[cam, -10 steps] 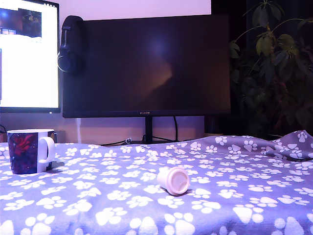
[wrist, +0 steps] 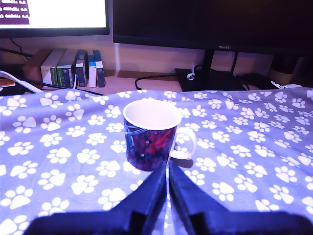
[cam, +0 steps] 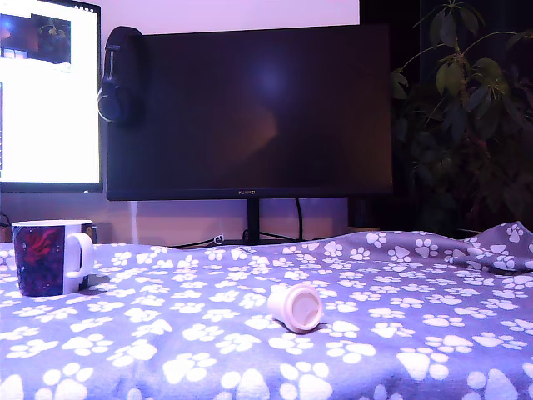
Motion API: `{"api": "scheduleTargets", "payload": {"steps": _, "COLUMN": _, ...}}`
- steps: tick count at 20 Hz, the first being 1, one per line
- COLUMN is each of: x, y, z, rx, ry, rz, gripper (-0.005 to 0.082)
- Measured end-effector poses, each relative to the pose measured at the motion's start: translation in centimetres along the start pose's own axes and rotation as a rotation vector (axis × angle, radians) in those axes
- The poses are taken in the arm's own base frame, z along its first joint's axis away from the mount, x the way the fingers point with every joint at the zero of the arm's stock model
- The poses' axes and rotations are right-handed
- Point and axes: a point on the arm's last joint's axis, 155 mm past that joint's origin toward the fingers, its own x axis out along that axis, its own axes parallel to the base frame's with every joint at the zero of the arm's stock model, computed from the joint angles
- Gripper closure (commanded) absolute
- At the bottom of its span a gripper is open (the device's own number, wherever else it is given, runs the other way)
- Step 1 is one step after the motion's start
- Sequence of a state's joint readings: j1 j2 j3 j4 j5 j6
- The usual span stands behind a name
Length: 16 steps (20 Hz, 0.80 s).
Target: Pick up the coffee capsules on the table and drop them inside the coffee cup
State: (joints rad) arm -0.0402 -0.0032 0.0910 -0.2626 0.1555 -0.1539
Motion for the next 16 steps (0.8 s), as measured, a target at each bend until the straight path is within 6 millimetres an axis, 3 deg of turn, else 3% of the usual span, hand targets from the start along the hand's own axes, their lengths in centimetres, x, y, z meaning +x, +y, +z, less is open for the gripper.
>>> {"api": "scheduleTargets", "payload": {"steps": 7, "x": -0.3, "y": -3.4, "z": 1.1, "rx": 0.013, "ry": -0.038, "rz": -0.18, "gripper": 0.0788}}
{"api": "scheduleTargets", "payload": {"steps": 16, "x": -1.5, "y": -8.5, "z": 1.0, "rx": 0.024, "ry": -0.03, "rz": -0.409, "gripper": 0.0788}}
